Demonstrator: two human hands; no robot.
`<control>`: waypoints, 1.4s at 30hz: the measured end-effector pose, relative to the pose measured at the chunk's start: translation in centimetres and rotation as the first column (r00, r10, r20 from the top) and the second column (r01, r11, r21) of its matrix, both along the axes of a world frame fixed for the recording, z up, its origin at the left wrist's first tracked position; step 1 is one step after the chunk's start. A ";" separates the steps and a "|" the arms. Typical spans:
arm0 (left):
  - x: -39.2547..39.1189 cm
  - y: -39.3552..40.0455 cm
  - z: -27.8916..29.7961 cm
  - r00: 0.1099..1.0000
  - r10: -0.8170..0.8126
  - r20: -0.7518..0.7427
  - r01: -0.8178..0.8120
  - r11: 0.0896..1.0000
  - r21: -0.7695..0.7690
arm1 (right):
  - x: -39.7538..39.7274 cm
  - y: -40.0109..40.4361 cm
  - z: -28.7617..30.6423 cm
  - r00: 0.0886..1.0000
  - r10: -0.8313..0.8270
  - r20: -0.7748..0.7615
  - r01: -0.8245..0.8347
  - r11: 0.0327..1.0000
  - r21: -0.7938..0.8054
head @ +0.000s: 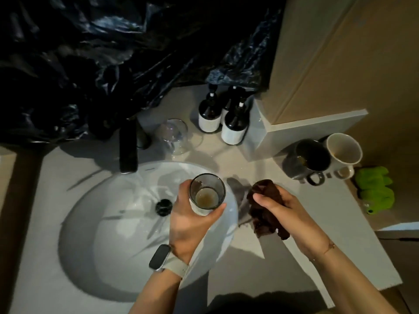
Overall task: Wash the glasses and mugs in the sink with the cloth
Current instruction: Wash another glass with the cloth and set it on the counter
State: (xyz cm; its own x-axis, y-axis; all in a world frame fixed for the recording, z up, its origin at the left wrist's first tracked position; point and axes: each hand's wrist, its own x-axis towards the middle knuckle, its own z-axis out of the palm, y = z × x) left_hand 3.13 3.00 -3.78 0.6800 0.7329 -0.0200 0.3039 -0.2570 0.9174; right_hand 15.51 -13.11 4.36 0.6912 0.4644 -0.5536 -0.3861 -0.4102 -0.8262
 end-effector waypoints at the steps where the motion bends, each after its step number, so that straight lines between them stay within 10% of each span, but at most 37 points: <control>1: -1.3 1.0 -0.4 1.000 0.016 0.000 -0.016 1.000 0.013 | -0.8 1.3 -0.5 1.000 0.008 -0.003 -0.008 1.000 0.002; 14: -8.6 12.1 -5.5 0.993 0.040 -0.115 -0.046 0.997 -0.055 | -8.3 14.4 -4.1 0.994 0.061 -0.091 -0.056 0.997 0.059; 35: -7.1 16.0 -6.6 0.990 -0.082 -0.115 0.053 0.970 -0.237 | -7.9 14.1 -7.3 0.995 0.049 -0.091 -0.050 0.999 -0.003; 39: -7.0 16.5 -6.3 0.977 -0.124 -0.174 0.014 0.849 -0.529 | -8.0 14.0 -7.1 0.996 0.011 -0.090 0.000 0.993 0.122; 42: -7.3 16.1 -5.6 0.974 -0.120 -0.190 -0.095 0.549 -0.831 | -8.1 13.9 -7.2 0.991 -0.099 -0.085 0.112 0.980 0.162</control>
State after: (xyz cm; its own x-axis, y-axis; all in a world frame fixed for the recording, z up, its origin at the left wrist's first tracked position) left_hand -4.22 19.07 -9.38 0.5892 0.3042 -0.7486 0.5077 0.5813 0.6358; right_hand 7.41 0.83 -2.80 0.6999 0.4811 -0.5278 -0.4846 -0.2230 -0.8458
